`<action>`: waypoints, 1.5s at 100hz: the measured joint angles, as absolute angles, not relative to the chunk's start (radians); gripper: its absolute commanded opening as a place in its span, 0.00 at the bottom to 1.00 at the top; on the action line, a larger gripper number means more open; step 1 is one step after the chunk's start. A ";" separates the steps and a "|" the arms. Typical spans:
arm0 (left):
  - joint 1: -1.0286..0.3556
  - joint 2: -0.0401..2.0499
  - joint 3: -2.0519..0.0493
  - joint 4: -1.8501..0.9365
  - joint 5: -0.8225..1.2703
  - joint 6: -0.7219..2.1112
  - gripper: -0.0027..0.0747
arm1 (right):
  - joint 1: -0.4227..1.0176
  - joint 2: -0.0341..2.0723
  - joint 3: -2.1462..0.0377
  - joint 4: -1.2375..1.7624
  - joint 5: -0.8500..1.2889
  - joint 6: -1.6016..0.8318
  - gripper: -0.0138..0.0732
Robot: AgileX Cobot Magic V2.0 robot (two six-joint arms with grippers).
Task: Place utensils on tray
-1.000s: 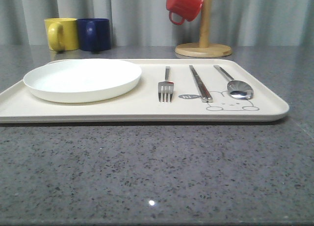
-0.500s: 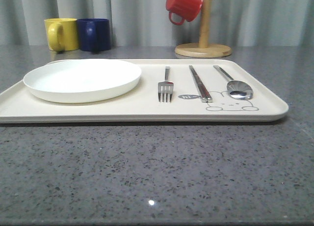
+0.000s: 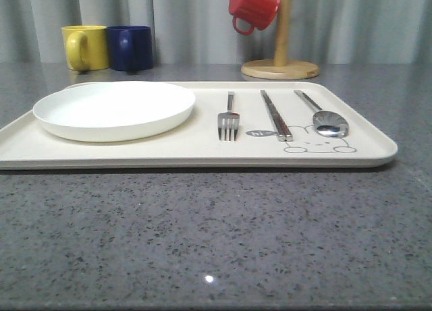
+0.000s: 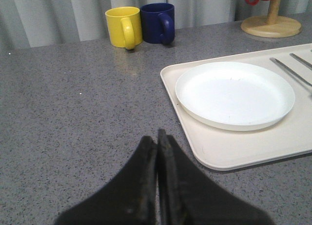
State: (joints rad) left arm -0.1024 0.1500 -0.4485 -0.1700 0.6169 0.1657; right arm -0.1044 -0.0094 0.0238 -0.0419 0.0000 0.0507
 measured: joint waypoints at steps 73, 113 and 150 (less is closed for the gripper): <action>-0.102 0.150 -0.448 -0.170 0.617 0.166 0.01 | -0.104 -0.009 0.024 -0.042 0.000 0.051 0.09; -0.094 0.149 -0.364 -0.156 0.476 0.150 0.01 | -0.104 -0.009 0.024 -0.042 0.000 0.051 0.09; 0.017 -0.006 -0.046 -0.025 0.208 0.000 0.01 | -0.104 -0.009 0.024 -0.042 0.000 0.049 0.09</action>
